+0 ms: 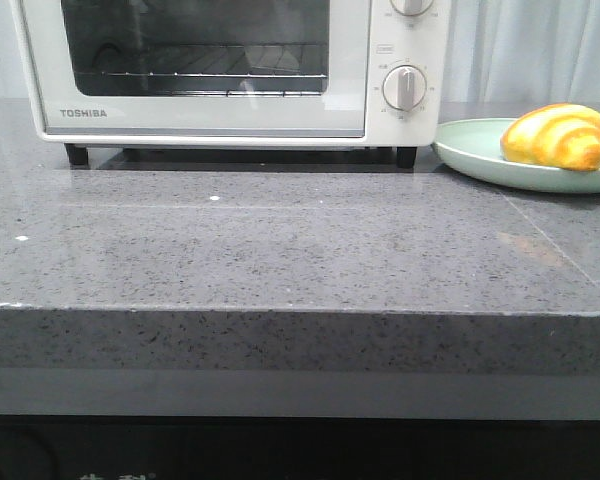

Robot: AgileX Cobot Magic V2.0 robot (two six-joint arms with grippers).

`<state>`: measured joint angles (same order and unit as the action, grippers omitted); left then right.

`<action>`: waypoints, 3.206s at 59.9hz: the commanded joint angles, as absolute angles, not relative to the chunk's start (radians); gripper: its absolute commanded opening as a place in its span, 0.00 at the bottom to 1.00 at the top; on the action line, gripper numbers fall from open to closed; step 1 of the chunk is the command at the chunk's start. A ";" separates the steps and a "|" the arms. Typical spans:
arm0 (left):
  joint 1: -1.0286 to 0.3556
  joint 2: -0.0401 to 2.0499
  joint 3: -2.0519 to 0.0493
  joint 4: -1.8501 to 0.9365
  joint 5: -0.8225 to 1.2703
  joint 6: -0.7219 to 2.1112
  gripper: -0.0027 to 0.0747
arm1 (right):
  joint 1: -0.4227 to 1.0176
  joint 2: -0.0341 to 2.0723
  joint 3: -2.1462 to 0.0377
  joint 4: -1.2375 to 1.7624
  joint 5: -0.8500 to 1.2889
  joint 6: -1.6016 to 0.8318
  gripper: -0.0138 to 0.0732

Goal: Put bread in oven

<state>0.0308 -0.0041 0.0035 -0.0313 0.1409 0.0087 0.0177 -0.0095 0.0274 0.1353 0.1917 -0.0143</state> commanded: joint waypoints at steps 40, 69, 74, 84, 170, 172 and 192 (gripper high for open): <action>0.033 -0.021 0.011 -0.038 0.006 0.000 0.01 | 0.021 -0.032 0.021 0.128 0.102 -0.015 0.09; 0.031 0.102 -0.343 -0.100 0.143 0.000 0.01 | 0.021 0.041 -0.291 0.161 0.256 0.000 0.09; 0.031 0.213 -0.436 -0.100 0.232 0.000 0.01 | 0.021 0.137 -0.372 0.162 0.294 0.000 0.09; 0.031 0.412 -0.549 -0.100 0.228 0.018 0.01 | 0.021 0.325 -0.490 0.169 0.421 0.000 0.09; -0.480 1.435 -1.293 -0.006 0.224 0.061 0.01 | 0.021 0.428 -0.525 0.189 0.379 0.000 0.09; -0.485 1.428 -1.293 -0.006 0.253 0.061 0.01 | 0.021 0.428 -0.525 0.189 0.379 0.000 0.09; -0.547 1.358 -1.210 -0.016 0.466 0.061 0.01 | 0.021 0.428 -0.525 0.189 0.379 0.000 0.09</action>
<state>-0.5233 1.3881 -1.2334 0.0000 0.4223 0.0611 0.0177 0.4151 -0.4870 0.1809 0.4614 0.0000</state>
